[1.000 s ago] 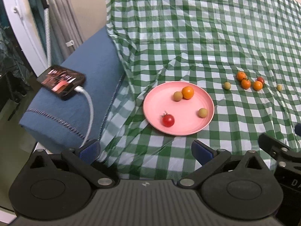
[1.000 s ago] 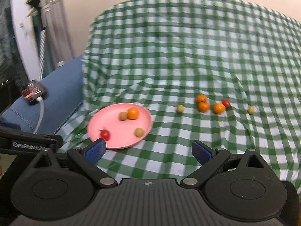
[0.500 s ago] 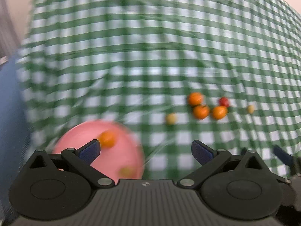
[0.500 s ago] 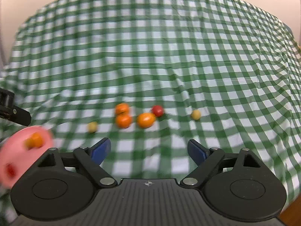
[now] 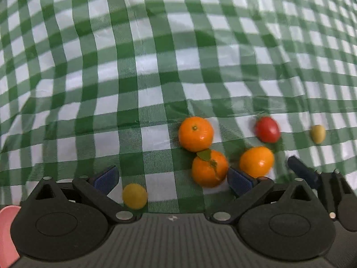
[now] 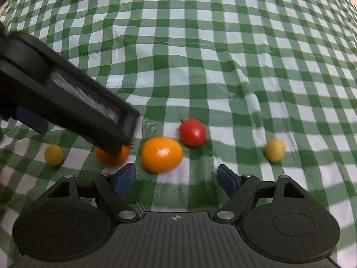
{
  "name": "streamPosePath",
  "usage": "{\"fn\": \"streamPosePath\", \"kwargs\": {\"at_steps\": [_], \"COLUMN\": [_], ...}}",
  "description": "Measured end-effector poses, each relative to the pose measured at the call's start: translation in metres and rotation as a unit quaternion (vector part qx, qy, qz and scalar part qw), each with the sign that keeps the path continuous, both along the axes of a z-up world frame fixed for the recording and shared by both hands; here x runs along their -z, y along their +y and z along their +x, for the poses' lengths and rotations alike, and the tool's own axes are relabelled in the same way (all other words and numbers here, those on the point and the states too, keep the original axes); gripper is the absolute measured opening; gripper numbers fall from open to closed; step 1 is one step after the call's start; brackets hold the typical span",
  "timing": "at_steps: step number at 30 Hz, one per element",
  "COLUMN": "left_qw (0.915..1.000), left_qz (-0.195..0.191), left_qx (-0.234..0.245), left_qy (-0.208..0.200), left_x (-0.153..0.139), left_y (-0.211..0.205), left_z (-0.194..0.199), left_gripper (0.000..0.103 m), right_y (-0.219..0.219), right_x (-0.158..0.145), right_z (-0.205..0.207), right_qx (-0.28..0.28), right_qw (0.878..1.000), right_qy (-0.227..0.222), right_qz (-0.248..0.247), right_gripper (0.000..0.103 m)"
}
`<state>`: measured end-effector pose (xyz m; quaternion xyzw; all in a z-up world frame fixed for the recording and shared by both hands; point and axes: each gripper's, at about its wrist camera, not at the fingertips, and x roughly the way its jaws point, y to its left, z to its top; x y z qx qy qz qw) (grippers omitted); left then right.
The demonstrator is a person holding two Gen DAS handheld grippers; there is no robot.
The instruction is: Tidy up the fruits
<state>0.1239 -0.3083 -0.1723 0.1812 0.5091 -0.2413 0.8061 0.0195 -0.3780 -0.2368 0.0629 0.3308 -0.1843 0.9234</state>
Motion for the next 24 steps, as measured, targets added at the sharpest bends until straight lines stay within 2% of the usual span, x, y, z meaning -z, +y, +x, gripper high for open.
{"fn": "streamPosePath", "kwargs": {"at_steps": [1,4,6,7,8,9,14,17,20,24], "left_qw": [0.9999,0.9992,0.9984,0.9981,0.9974,0.9965,0.9976,0.9966,0.9973,0.9981], "left_qz": [-0.013,-0.022,-0.031,-0.038,-0.052,-0.062,-0.058,-0.069,-0.068,-0.058], "left_qx": [-0.002,-0.022,-0.03,-0.032,-0.027,-0.016,-0.004,-0.011,-0.011,-0.02], "left_qy": [0.01,0.026,0.036,0.038,0.043,0.054,0.037,0.044,0.027,0.008], "left_x": [0.003,0.01,0.013,0.011,0.009,0.007,-0.009,-0.026,-0.05,-0.08], "left_y": [0.001,0.003,0.007,0.008,0.01,0.012,0.02,0.038,0.067,0.119], "left_z": [0.004,0.016,0.02,0.021,0.021,0.019,0.005,-0.007,-0.031,-0.073], "left_gripper": [0.103,0.103,0.103,0.095,0.083,0.043,0.04,0.04,0.04,0.04], "right_y": [0.001,0.004,0.005,0.003,0.007,0.007,0.0,-0.007,-0.006,0.023], "right_x": [0.002,0.006,0.007,0.005,0.003,-0.001,-0.008,-0.02,-0.044,-0.09], "right_z": [0.004,0.008,0.007,0.005,0.002,-0.001,-0.011,-0.023,-0.043,-0.092], "right_qx": [-0.002,-0.01,-0.012,-0.015,-0.016,-0.015,0.014,0.037,0.06,0.04], "right_qw": [1.0,1.0,1.0,0.999,0.999,0.999,0.999,0.999,0.998,0.998], "right_qy": [0.0,-0.008,-0.011,-0.014,-0.017,-0.016,-0.028,-0.029,-0.022,-0.052], "right_qz": [-0.008,-0.019,-0.023,-0.025,-0.03,-0.036,-0.024,-0.021,-0.008,0.012], "right_gripper": [0.082,0.082,0.079,0.073,0.05,0.045,0.045,0.045,0.045,0.045]}}
